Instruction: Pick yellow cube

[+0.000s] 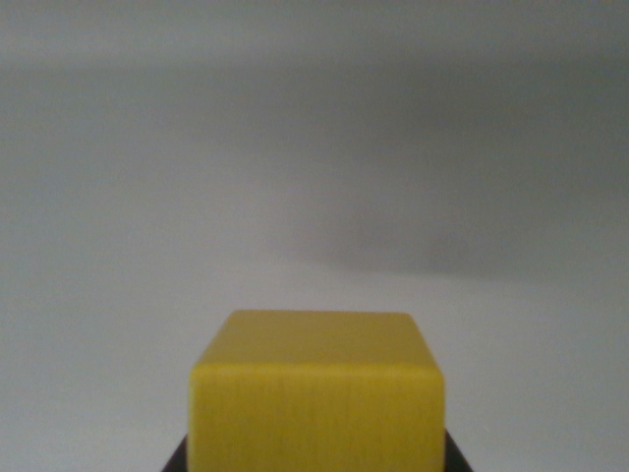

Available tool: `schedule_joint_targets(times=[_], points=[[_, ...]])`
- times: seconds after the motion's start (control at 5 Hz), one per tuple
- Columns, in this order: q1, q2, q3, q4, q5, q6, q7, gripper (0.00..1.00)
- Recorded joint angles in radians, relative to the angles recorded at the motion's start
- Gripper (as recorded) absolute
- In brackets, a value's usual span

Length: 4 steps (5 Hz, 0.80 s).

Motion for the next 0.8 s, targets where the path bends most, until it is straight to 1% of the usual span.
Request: schedule_joint_targets(times=[0.2, 0.4, 0.6, 0.8], points=[[0.0000, 0.000, 0.000, 0.000, 0.0000, 0.000, 0.000, 1.00], [0.0002, -0.018, -0.001, 0.028, -0.0018, 0.046, 0.002, 1.00], [0.0002, -0.018, -0.001, 0.028, -0.0018, 0.046, 0.002, 1.00], [0.0005, -0.036, -0.001, 0.054, -0.0036, 0.091, 0.004, 1.00]])
